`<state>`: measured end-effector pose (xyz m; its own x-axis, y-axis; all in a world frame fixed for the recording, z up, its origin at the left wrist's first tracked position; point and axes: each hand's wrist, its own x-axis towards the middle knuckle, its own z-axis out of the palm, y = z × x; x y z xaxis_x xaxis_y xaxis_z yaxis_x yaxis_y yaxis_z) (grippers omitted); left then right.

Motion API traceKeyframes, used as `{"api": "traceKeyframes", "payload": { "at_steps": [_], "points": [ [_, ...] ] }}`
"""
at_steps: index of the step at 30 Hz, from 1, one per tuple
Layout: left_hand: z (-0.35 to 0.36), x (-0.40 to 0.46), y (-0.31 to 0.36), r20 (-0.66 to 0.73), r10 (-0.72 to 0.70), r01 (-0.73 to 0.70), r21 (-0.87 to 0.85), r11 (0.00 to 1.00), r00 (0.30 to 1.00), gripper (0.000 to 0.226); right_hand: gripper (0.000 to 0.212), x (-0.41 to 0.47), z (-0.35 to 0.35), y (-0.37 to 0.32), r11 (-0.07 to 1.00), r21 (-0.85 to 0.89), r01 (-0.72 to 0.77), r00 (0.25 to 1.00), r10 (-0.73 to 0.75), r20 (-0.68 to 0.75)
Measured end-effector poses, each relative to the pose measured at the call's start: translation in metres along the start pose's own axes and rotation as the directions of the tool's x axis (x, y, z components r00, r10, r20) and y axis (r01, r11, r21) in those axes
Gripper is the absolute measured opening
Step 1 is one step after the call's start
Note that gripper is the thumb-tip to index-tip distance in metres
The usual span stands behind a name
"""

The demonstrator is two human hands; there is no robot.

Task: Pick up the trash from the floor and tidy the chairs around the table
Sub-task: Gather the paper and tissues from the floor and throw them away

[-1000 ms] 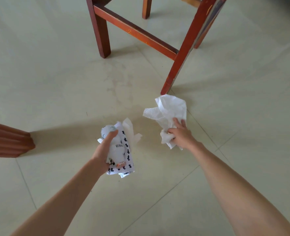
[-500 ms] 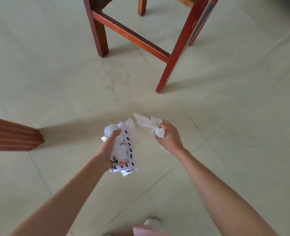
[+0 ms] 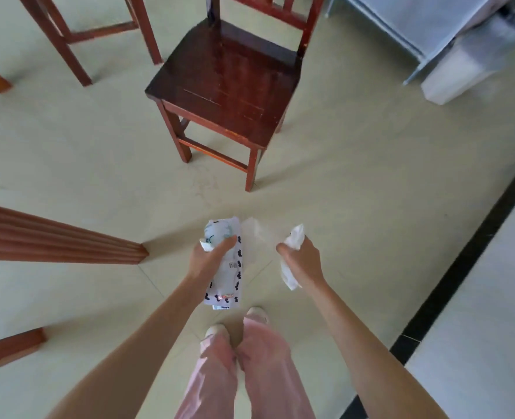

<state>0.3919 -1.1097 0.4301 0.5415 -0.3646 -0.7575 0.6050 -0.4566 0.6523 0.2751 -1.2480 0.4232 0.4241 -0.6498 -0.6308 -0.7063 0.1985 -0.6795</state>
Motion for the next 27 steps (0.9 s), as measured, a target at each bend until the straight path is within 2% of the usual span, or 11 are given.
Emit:
{"api": "traceKeyframes", "payload": {
  "at_steps": [3, 7, 9, 11, 13, 16, 19, 21, 24, 27],
  "points": [
    [0.001, -0.088, 0.041, 0.025, 0.059, -0.062, 0.141, 0.988, 0.998, 0.037, 0.038, -0.082, -0.042, -0.033, 0.991, 0.133, 0.002, 1.0, -0.003, 0.007],
    [0.004, -0.173, 0.072, 0.088, 0.116, -0.133, 0.232, 0.963, 0.989, 0.057, 0.021, -0.16, -0.082, -0.054, 0.944, 0.33, -0.028, 1.0, 0.027, 0.009],
    [0.008, -0.202, 0.077, 0.133, 0.151, -0.182, 0.261, 0.948, 0.979, 0.059, 0.013, -0.19, -0.099, -0.055, 0.939, 0.342, -0.032, 0.999, 0.028, 0.016],
    [0.012, -0.22, 0.074, 0.148, 0.19, -0.226, 0.284, 0.932, 0.97, 0.061, 0.015, -0.211, -0.115, -0.05, 0.95, 0.312, 0.02, 0.999, -0.008, -0.038],
    [0.02, -0.232, 0.069, 0.166, 0.218, -0.259, 0.298, 0.919, 0.962, 0.063, 0.015, -0.224, -0.133, -0.037, 0.945, 0.322, 0.065, 0.992, -0.026, -0.126],
    [0.033, -0.239, 0.061, 0.167, 0.228, -0.27, 0.296, 0.916, 0.959, 0.064, 0.045, -0.231, -0.154, -0.014, 0.917, 0.392, 0.079, 0.981, -0.002, -0.192],
    [0.061, -0.236, 0.063, 0.201, 0.234, -0.29, 0.326, 0.9, 0.951, 0.071, 0.019, -0.23, -0.175, 0.016, 0.877, 0.478, 0.043, 0.964, 0.089, -0.249],
    [0.086, -0.23, 0.07, 0.226, 0.239, -0.305, 0.336, 0.891, 0.944, 0.069, 0.018, -0.226, -0.192, 0.032, 0.865, 0.502, 0.025, 0.952, 0.132, -0.275],
    [0.136, -0.211, 0.092, 0.29, 0.26, -0.353, 0.34, 0.872, 0.921, 0.042, 0.017, -0.206, -0.224, 0.053, 0.87, 0.493, 0.015, 0.941, 0.155, -0.302],
    [0.196, -0.185, 0.124, 0.319, 0.266, -0.376, 0.36, 0.854, 0.91, 0.048, 0.014, -0.176, -0.265, 0.064, 0.872, 0.49, -0.011, 0.945, 0.169, -0.28]
  ]
}}
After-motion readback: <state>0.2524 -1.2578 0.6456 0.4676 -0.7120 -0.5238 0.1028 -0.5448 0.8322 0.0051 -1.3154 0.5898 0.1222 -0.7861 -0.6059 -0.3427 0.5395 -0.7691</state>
